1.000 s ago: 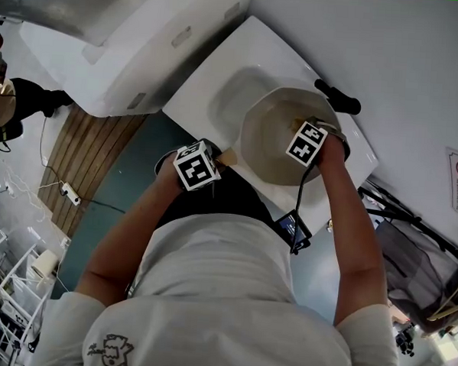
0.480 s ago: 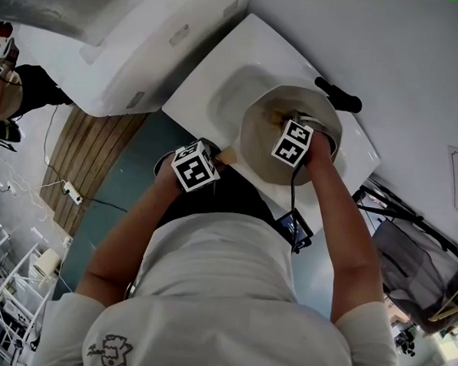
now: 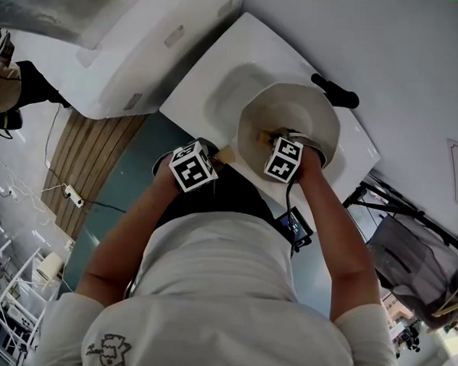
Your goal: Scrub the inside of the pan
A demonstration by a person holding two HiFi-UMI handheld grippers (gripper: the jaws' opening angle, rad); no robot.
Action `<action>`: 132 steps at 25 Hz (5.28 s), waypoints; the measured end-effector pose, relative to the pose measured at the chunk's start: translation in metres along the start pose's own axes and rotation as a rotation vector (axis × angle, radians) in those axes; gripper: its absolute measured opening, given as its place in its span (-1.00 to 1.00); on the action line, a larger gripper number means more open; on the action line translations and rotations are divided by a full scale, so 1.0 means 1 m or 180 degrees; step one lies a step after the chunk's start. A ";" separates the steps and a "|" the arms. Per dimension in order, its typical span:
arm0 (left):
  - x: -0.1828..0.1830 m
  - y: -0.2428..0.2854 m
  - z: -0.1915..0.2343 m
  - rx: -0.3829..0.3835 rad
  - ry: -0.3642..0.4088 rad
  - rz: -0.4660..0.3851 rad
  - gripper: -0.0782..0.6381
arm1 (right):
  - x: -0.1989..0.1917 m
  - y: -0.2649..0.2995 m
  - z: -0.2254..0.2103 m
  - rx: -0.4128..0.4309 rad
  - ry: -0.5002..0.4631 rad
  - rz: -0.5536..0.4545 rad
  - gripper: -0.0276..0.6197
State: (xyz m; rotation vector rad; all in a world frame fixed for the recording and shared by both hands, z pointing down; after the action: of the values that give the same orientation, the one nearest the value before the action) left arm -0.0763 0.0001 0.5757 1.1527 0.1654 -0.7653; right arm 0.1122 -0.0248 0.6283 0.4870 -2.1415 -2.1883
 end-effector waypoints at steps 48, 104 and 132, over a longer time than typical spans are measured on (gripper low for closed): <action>0.059 -0.166 -0.068 0.0657 0.0948 -0.1761 -0.68 | 0.042 -0.231 0.086 -0.1813 0.1503 -0.1600 -0.79; -0.109 -0.271 -0.425 0.0992 0.1017 -0.2771 -0.79 | 0.022 -0.374 0.474 -0.2234 0.1821 -0.3566 -0.82; -0.162 -0.308 -0.439 0.0829 0.0845 -0.3026 -0.79 | 0.089 -0.395 0.535 -0.2365 0.1936 -0.3813 -0.82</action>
State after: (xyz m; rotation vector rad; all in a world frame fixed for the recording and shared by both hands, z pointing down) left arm -0.2750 0.3981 0.2341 1.4176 0.9006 -1.4912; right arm -0.0323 0.4897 0.2218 2.3053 -0.5779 -2.4197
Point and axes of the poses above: the fingertips, and each gripper's own axes: y forward along the fingers, z to its left, x out of its top, the point moved 8 cm from there along -y, backward along the fingers, and after that the axes turned 6 degrees about -z, right-handed, at the moved point
